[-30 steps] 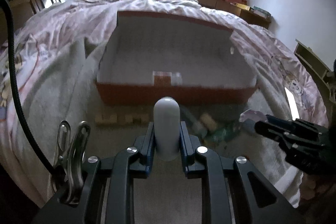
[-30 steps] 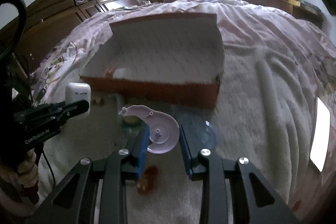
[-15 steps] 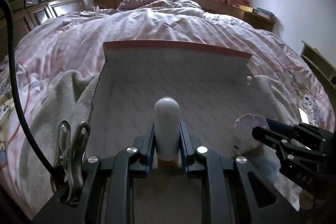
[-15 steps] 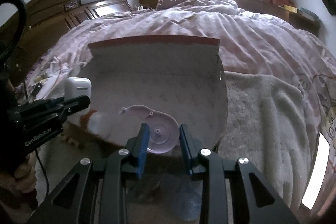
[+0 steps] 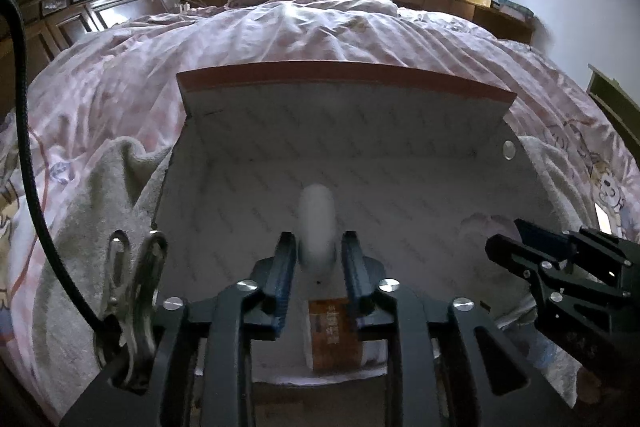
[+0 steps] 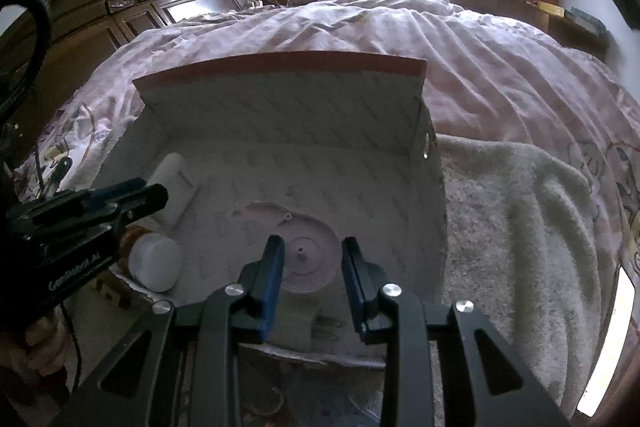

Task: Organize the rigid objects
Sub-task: 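Carry the earbud case into the box with the left gripper, then open the left gripper to release the earbud case beside the bottle, then move the left gripper toward the wooden pieces while the right gripper approaches the blue oval case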

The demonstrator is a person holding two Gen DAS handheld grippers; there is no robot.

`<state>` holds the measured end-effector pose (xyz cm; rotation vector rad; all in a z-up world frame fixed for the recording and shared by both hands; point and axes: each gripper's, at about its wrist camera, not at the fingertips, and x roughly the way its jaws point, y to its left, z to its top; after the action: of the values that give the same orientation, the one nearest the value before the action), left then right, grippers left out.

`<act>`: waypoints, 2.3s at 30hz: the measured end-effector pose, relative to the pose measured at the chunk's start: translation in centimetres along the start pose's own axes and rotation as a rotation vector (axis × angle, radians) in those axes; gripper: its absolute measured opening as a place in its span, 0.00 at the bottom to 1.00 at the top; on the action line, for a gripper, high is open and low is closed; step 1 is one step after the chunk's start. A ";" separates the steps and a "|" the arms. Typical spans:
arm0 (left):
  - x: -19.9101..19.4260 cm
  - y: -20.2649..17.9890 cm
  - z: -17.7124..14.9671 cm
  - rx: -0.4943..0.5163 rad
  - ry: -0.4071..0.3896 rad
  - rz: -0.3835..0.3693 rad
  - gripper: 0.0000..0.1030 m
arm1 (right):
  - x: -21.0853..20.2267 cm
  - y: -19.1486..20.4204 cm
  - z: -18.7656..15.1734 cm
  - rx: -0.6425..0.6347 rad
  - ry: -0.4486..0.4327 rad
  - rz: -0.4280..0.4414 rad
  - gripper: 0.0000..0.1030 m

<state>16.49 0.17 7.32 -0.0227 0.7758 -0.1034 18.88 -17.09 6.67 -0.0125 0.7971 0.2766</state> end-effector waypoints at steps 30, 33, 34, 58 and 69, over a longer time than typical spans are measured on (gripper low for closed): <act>-7.1 1.7 -4.8 -0.052 -0.020 -0.003 0.34 | -6.9 1.5 -3.6 -0.022 -0.081 0.048 0.57; -6.9 2.1 -6.0 -0.054 -0.002 0.009 0.45 | -7.5 1.8 -4.9 -0.044 -0.084 0.041 0.57; -6.8 2.3 -6.5 -0.058 0.003 0.013 0.46 | -7.6 1.9 -5.3 -0.050 -0.082 0.039 0.57; -2.6 2.8 -9.6 -0.058 0.100 0.069 0.74 | -6.8 0.4 -10.3 -0.015 0.013 0.026 0.58; -2.4 3.2 -9.5 -0.038 0.066 0.067 0.69 | -6.8 -0.6 -10.8 -0.009 0.037 -0.003 0.65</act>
<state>8.43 3.75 2.02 -0.0297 0.8435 -0.0256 6.92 -20.58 3.80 -0.0277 0.8329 0.2777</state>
